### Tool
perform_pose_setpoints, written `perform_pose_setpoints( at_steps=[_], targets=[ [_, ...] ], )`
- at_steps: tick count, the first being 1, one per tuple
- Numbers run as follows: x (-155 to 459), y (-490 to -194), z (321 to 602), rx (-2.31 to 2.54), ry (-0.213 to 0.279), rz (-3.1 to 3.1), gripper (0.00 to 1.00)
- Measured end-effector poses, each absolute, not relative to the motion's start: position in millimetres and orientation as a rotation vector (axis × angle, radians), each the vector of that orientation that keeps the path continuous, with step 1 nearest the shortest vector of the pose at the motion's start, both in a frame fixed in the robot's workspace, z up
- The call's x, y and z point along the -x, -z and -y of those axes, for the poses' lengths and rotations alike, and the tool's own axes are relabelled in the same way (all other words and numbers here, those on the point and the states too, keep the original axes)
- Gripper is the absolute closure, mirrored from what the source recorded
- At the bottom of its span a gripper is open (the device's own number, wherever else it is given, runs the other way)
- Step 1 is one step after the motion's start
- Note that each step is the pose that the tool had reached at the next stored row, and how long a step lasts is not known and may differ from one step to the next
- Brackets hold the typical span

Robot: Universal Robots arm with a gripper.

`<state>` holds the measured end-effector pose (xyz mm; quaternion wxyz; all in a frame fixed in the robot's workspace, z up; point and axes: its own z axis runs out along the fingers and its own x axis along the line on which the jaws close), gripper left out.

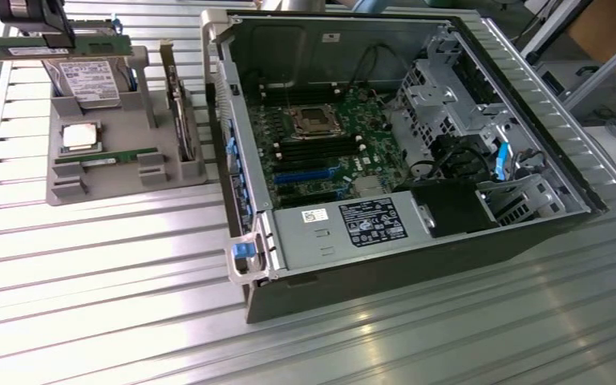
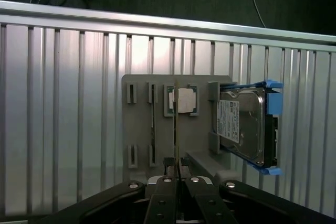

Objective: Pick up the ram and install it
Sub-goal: 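Pick up the ram and move it above insertion slot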

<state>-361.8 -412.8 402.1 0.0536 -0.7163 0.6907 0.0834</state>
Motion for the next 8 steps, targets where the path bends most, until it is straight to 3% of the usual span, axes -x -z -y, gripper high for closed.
perform_pose_setpoints(
  at_steps=[8],
  targets=[
    [361.8, -408.9, 412.9, 2.174, -0.258, -2.096, 0.88]
  ],
)
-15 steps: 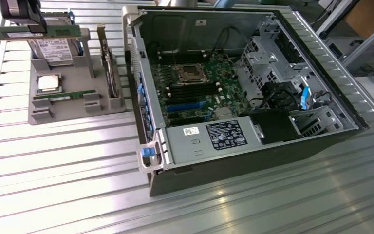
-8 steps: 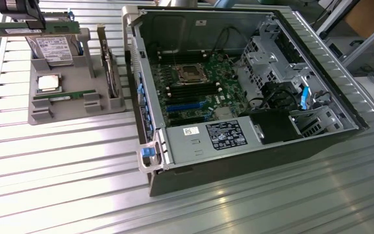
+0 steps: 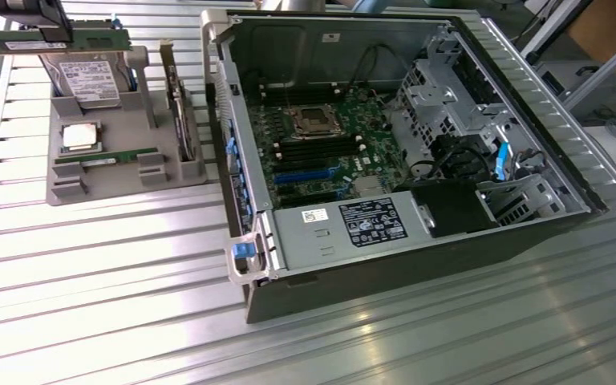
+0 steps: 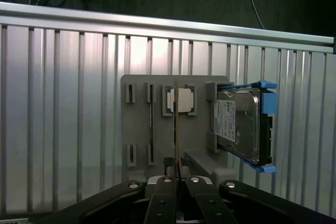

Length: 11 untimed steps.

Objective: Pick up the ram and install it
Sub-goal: 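Pick up the ram and move it above insertion slot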

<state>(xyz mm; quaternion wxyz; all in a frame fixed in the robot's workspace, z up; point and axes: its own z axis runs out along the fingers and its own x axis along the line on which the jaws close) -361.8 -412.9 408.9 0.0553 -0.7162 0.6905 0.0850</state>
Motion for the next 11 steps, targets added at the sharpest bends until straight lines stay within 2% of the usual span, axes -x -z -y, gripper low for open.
perform_pose_setpoints(
  at_steps=[11],
  targets=[
    [361.8, -419.2, 412.9, 2.171, -0.263, -2.093, 0.88]
  ],
)
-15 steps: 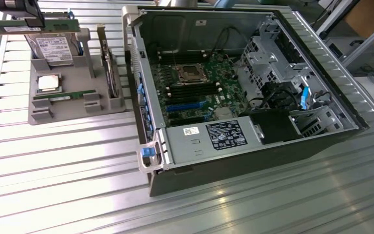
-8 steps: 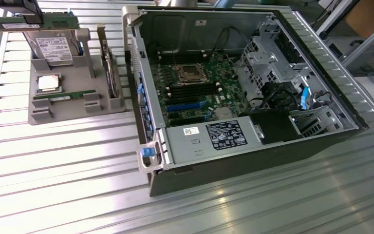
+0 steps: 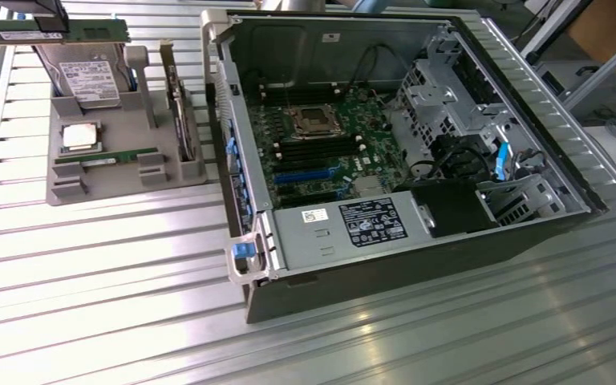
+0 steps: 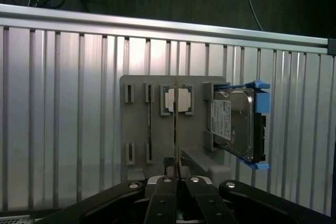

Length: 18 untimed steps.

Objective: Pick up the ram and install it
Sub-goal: 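Pick up the ram and move it above insertion slot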

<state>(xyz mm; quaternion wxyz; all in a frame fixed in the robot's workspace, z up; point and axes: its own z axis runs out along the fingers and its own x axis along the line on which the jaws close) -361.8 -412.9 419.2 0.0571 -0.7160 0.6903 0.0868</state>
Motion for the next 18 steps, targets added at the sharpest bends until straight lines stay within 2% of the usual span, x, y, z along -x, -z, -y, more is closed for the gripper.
perform_pose_setpoints(
  at_steps=[18],
  targets=[
    [362, -438, 413, 2.166, -0.273, -2.087, 0.88]
  ],
)
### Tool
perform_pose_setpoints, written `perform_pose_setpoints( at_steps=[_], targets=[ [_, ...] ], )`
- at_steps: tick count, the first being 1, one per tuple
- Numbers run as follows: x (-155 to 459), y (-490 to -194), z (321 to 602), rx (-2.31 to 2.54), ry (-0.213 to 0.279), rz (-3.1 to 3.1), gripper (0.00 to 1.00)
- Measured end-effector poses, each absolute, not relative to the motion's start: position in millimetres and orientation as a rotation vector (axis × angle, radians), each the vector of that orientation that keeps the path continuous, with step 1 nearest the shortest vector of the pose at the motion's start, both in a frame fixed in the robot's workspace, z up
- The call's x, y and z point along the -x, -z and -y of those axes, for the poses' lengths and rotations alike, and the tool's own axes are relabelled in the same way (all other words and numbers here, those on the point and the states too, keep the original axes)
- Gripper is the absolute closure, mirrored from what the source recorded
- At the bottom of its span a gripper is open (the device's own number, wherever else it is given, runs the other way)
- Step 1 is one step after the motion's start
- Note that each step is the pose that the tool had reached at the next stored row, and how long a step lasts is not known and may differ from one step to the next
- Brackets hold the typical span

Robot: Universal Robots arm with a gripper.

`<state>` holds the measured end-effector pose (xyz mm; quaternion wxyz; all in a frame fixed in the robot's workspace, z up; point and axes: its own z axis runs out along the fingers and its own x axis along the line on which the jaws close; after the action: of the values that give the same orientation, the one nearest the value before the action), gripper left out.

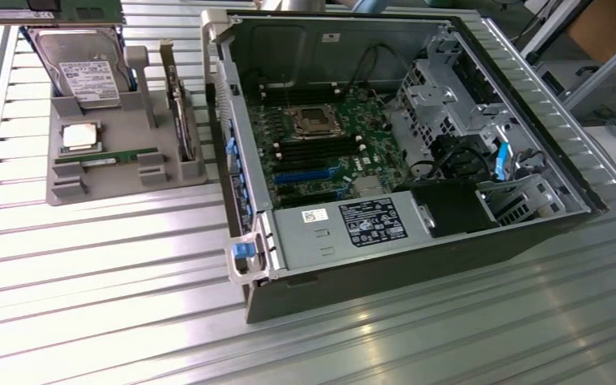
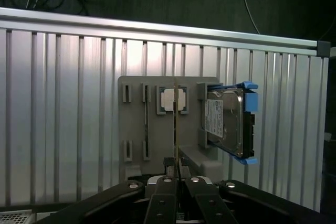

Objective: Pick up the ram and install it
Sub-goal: 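Pick up the ram and move it above insertion slot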

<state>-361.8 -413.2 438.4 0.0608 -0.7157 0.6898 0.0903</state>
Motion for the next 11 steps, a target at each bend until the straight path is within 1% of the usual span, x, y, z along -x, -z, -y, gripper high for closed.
perform_pose_setpoints(
  at_steps=[11],
  targets=[
    [361.8, -448.9, 413.5, 2.162, -0.280, -2.083, 0.88]
  ],
)
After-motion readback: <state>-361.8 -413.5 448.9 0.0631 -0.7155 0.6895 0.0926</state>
